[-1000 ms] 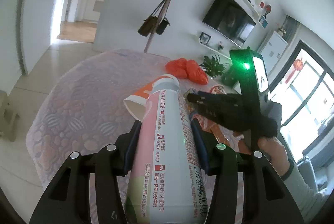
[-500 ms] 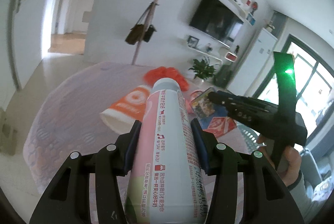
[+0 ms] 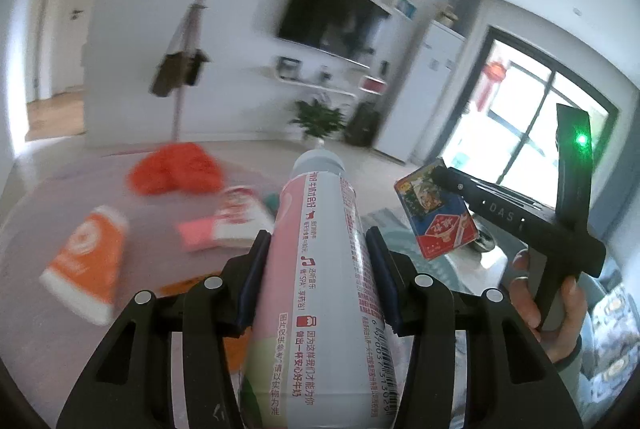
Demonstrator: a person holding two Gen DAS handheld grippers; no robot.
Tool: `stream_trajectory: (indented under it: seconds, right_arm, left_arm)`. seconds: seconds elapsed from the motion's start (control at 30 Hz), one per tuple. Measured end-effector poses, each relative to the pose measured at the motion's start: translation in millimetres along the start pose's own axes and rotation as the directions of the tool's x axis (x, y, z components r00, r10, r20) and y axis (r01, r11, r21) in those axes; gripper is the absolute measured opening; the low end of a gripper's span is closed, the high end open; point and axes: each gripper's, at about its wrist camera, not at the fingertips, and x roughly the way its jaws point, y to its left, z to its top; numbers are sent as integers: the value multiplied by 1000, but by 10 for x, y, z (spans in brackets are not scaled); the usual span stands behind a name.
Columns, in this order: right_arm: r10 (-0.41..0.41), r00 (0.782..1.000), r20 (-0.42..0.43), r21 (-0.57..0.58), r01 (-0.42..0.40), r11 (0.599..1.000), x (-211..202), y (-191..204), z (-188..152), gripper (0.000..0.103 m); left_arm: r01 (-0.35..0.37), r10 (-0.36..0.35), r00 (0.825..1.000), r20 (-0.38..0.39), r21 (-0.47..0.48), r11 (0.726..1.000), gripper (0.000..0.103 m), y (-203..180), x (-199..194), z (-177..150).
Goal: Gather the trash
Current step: 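Carry can and snack box to the basket and open both tools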
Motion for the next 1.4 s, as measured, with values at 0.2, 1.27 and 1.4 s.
stream_trajectory:
  seconds: [0.2,1.27,1.4]
  right_arm:
    - [-107,994,-37,107,110,988,90,-789,-171,18]
    - [-173,940,-294,372,279,886,848,-2300,-1107,33]
    - [-165,954,-250,354,249,902,697,-2106,-1004,48]
  left_arm:
    - [83,-78,994,-74,75,994,47,-594,639,56]
    - [167,-154,951,-268,28,986,64,-1222,2181,-296]
    - [172,-162,956,-245,22,985,69,-1197,2019,-243]
